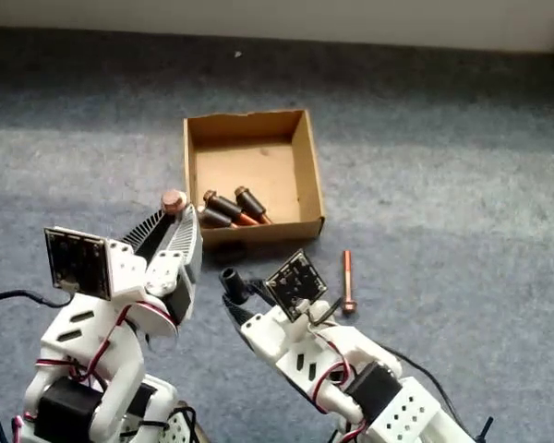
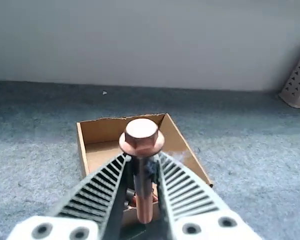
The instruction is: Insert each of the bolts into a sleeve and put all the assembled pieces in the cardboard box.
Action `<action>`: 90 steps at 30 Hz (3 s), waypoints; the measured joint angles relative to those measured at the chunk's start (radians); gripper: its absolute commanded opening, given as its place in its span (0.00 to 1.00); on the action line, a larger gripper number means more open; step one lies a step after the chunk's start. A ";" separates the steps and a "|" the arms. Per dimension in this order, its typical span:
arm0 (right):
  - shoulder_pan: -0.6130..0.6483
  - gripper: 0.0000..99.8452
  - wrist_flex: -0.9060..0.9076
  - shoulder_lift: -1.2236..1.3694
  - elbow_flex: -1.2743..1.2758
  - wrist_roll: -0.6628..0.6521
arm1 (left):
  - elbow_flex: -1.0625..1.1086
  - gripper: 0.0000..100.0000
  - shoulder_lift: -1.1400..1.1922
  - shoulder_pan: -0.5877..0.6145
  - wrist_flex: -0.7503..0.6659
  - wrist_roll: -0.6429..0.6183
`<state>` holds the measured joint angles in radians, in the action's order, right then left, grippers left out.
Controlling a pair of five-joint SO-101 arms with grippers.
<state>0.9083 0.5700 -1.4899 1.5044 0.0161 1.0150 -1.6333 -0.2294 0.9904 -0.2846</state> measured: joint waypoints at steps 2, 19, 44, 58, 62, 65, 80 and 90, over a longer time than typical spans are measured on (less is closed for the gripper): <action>0.000 0.00 -0.026 0.000 0.003 -0.002 | 0.002 0.00 -0.005 -0.035 0.000 0.000; 0.002 0.00 -0.109 0.000 0.003 -0.008 | 0.080 0.00 -0.015 -0.123 0.000 0.002; -0.021 0.00 -0.341 0.002 0.005 -0.229 | 0.078 0.08 -0.026 -0.189 0.061 -0.055; -0.002 0.00 -0.345 0.002 0.005 -0.241 | 0.068 0.24 -0.025 -0.048 0.155 -0.081; -0.012 0.00 -0.345 0.002 0.005 -0.241 | -0.029 0.24 -0.028 -0.032 0.224 -0.015; -0.064 0.00 -0.345 0.002 0.023 -0.241 | -0.089 0.23 -0.028 -0.003 0.265 0.012; -0.342 0.00 -0.345 0.002 0.080 -0.012 | 0.285 0.11 -0.025 0.511 0.215 0.058; -0.362 0.00 -0.293 0.331 -0.227 -0.006 | 0.634 0.01 -0.015 0.594 -0.083 0.235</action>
<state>0.5462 0.2770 -1.1584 1.2774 0.0100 1.6487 -1.6487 0.3644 0.9076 -0.0499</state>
